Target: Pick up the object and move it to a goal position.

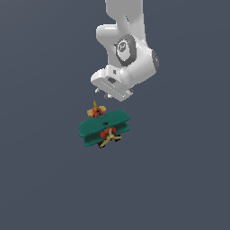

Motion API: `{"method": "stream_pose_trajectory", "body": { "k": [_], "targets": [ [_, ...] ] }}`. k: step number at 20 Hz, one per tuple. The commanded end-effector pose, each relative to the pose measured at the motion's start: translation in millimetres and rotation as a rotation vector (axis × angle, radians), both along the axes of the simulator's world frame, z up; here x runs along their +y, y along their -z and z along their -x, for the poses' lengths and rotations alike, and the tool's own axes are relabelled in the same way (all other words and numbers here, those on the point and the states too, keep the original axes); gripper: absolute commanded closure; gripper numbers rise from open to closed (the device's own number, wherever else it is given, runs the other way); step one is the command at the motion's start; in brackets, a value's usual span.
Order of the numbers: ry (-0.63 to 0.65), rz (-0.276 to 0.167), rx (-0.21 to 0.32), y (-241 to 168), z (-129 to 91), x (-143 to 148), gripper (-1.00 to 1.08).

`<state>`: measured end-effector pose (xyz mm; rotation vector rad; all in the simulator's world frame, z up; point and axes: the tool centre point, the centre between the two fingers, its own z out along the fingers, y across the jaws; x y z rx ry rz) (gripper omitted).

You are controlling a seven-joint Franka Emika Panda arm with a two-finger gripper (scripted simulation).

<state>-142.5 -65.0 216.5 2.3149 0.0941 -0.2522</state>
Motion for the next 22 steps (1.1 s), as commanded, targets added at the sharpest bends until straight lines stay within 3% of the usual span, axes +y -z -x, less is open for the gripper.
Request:
{"method": "stream_pose_trajectory", "body": {
  "k": [1,22],
  "targets": [
    [-0.013,0.036,-0.006,1,1,-2,-0.20],
    [-0.152,0.301,-0.095,8,0,-15,-0.20]
  ]
}}
